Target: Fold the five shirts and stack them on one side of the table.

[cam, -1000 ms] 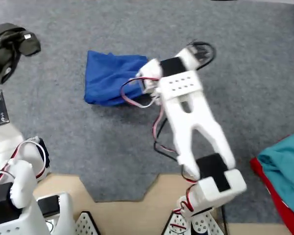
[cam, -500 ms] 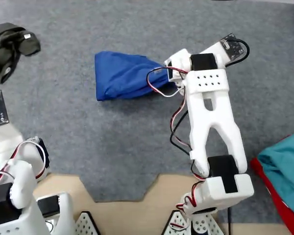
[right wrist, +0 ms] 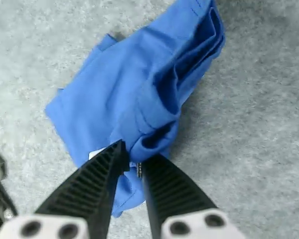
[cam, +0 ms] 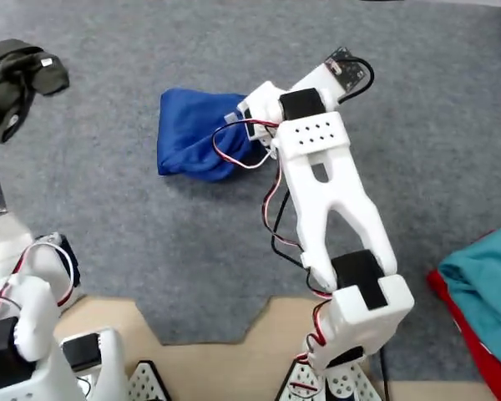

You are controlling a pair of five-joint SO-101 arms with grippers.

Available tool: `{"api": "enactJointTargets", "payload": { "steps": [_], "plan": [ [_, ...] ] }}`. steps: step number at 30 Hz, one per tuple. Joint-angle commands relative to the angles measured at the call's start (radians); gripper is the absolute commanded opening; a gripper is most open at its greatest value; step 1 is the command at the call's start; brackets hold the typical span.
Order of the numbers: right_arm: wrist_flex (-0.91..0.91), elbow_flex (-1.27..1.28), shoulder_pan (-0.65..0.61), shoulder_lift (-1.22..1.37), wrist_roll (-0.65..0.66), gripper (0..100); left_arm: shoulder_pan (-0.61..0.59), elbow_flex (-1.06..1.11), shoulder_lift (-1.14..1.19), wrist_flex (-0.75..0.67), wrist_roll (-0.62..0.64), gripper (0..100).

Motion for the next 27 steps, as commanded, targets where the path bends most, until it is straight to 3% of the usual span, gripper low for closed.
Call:
{"api": "enactJointTargets", "payload": {
  "steps": [1,11,16,21,27],
  "plan": [
    [0.008,-0.022,-0.015,-0.005,0.037,0.6,0.064,-0.046,-0.004,0.009,-0.008,2],
    [0.041,-0.007,-0.058,-0.005,0.187,0.6,0.124,0.037,-0.156,0.011,-0.009,2],
    [0.071,-0.004,-0.084,-0.004,0.189,0.6,0.118,0.253,-0.386,0.011,-0.009,2],
    [0.071,-0.004,-0.105,-0.004,0.189,0.6,0.127,0.311,-0.671,-0.038,-0.009,2],
    [0.071,-0.004,-0.114,-0.004,0.189,0.6,0.118,0.321,-0.625,-0.054,-0.009,2]
  ]
}}
